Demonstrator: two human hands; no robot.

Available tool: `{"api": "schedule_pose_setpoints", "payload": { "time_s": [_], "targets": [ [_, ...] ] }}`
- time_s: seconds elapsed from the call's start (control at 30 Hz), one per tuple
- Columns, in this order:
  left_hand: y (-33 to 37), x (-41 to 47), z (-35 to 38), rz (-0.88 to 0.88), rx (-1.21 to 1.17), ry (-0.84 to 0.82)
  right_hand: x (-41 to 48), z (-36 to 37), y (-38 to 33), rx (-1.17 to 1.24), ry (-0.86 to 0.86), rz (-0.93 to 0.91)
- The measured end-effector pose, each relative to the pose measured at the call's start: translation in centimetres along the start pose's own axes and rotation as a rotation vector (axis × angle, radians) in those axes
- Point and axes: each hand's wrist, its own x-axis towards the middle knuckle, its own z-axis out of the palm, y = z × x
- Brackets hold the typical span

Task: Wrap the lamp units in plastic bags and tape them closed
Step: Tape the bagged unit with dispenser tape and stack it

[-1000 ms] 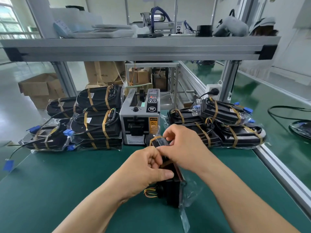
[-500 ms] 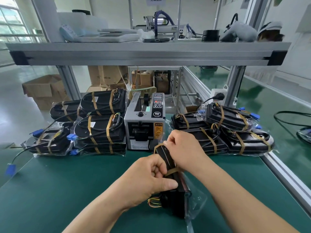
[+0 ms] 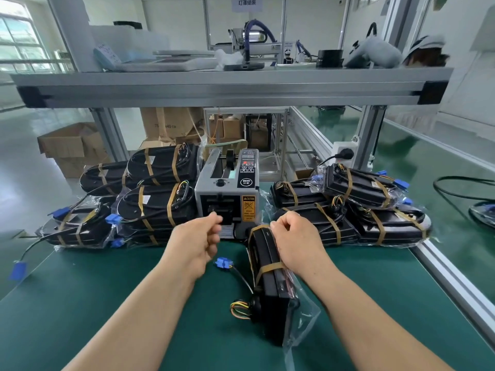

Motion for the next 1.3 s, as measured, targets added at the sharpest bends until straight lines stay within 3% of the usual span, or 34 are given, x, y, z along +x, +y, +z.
{"api": "schedule_pose_setpoints", "payload": {
  "time_s": [0.2, 0.6, 0.7, 0.87, 0.93, 1.07, 1.3],
  "targets": [
    [0.6, 4.2, 1.5, -0.197, -0.19, 0.113, -0.2, 0.2, 0.0, 0.02, 0.005, -0.015],
    [0.7, 5.3, 3.8, -0.173, -0.357, 0.306, -0.3, 0.2, 0.2, 0.049, 0.017, -0.021],
    [0.0, 4.1, 3.1, -0.03, -0.338, 0.189, -0.2, 0.0, 0.4, 0.056, 0.011, -0.029],
    [0.7, 0.5, 1.8, 0.06, 0.067, -0.407, 0.0, 0.0, 0.7, 0.131, -0.005, -0.018],
    [0.9, -0.5, 1.8, 0.106, 0.274, -0.53, 0.0, 0.2, 0.7, 0.158, -0.016, -0.015],
    [1.2, -1.0, 2.3, 0.17, 0.48, -0.488, -0.1, 0.2, 0.7, 0.25, -0.039, 0.017],
    [1.6, -0.6, 2.5, 0.174, 0.564, -0.477, 0.0, 0.3, 0.9, 0.251, -0.032, -0.006]
  ]
}}
